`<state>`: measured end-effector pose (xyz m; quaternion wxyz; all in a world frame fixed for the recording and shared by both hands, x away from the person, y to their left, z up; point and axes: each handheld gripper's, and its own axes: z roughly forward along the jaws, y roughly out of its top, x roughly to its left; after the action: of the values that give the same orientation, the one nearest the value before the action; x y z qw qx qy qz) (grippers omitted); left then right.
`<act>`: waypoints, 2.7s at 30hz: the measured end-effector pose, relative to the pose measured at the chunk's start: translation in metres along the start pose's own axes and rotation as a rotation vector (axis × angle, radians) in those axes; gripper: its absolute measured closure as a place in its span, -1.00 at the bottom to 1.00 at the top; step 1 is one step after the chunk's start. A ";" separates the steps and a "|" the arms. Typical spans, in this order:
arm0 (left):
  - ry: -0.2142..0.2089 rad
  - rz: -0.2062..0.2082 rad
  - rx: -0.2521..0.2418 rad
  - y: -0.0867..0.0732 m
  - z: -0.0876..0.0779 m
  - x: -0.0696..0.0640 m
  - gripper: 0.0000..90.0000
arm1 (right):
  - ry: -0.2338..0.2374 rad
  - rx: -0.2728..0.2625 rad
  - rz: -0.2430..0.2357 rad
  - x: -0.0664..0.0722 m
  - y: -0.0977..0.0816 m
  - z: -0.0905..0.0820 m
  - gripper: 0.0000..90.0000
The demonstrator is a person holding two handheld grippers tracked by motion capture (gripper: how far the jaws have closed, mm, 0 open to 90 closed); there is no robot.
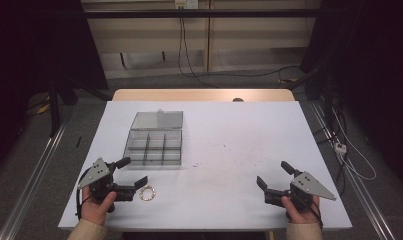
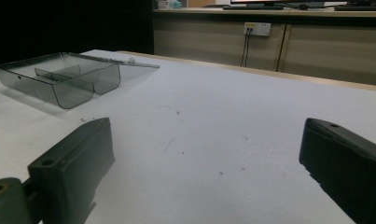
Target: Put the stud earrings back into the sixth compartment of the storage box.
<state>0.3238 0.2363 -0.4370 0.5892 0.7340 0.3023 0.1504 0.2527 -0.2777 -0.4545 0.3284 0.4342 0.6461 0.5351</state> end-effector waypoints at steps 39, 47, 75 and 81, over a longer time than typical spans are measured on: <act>-0.052 0.023 0.412 -0.011 0.013 0.000 0.26 | 0.005 -0.002 -0.016 0.003 0.002 0.001 -0.95; -0.029 0.082 0.451 -0.013 0.022 -0.005 0.44 | -0.001 -0.002 -0.017 0.002 0.001 -0.001 -0.95; -0.012 0.067 0.454 -0.002 0.023 -0.009 0.93 | -0.004 -0.002 -0.016 0.001 0.001 -0.002 -0.94; -0.009 0.044 0.426 0.003 0.022 -0.010 0.93 | -0.003 -0.004 -0.013 0.001 0.001 -0.002 -0.94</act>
<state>0.3290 0.2127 -0.4387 0.4186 0.8491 0.3087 0.0928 0.2503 -0.2773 -0.4529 0.3336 0.4301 0.6473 0.5335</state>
